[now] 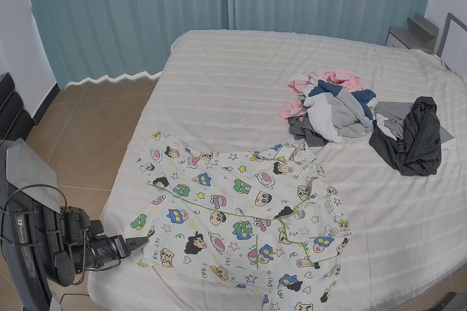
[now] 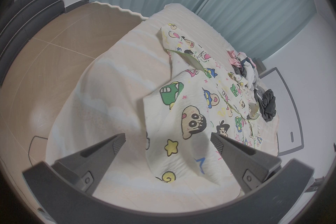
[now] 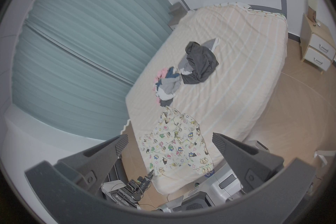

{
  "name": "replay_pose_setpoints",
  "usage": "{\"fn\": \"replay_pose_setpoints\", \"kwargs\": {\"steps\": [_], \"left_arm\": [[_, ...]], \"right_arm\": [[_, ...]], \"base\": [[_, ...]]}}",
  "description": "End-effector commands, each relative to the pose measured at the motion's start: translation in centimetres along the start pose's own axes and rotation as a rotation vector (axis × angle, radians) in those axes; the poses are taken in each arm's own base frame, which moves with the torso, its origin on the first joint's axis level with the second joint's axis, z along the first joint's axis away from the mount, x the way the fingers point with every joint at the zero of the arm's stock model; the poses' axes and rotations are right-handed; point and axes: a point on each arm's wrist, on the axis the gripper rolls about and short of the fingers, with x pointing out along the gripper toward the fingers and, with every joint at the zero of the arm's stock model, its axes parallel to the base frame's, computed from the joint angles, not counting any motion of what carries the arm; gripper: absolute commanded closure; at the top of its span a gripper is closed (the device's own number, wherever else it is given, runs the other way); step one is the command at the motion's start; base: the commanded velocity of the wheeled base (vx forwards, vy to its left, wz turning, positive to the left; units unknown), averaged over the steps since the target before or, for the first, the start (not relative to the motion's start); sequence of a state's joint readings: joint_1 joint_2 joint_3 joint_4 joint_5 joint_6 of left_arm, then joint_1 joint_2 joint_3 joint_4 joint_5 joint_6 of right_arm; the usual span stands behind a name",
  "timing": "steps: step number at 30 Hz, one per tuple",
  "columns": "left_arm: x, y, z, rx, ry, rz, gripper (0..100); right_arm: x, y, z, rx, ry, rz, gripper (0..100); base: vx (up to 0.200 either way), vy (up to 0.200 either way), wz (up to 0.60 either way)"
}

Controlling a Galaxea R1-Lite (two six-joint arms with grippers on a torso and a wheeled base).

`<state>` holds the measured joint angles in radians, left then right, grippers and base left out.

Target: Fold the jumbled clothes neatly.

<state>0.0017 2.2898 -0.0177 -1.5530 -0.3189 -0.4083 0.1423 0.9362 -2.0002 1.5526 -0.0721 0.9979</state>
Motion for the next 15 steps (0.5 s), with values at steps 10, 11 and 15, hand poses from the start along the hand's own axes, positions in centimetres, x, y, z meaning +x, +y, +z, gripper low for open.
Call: {"fn": "replay_pose_setpoints", "kwargs": {"steps": [10,11,15], "left_arm": [[0.7,0.2,0.1,-0.010,-0.008,0.005,100],[0.7,0.2,0.1,-0.010,-0.008,0.005,100],[0.7,0.2,0.1,-0.013,-0.008,0.005,100]], "right_arm": [[-6.0,-8.8,-9.8,-0.342,-0.600,0.437,0],[-5.6,-8.8,-9.9,-0.352,-0.607,0.433,0],[-2.8,-9.4,-9.8,-0.397,-0.584,0.432,0]], "base": [[0.000,0.000,0.00],[0.000,0.000,0.00],[0.000,0.000,0.00]]}}
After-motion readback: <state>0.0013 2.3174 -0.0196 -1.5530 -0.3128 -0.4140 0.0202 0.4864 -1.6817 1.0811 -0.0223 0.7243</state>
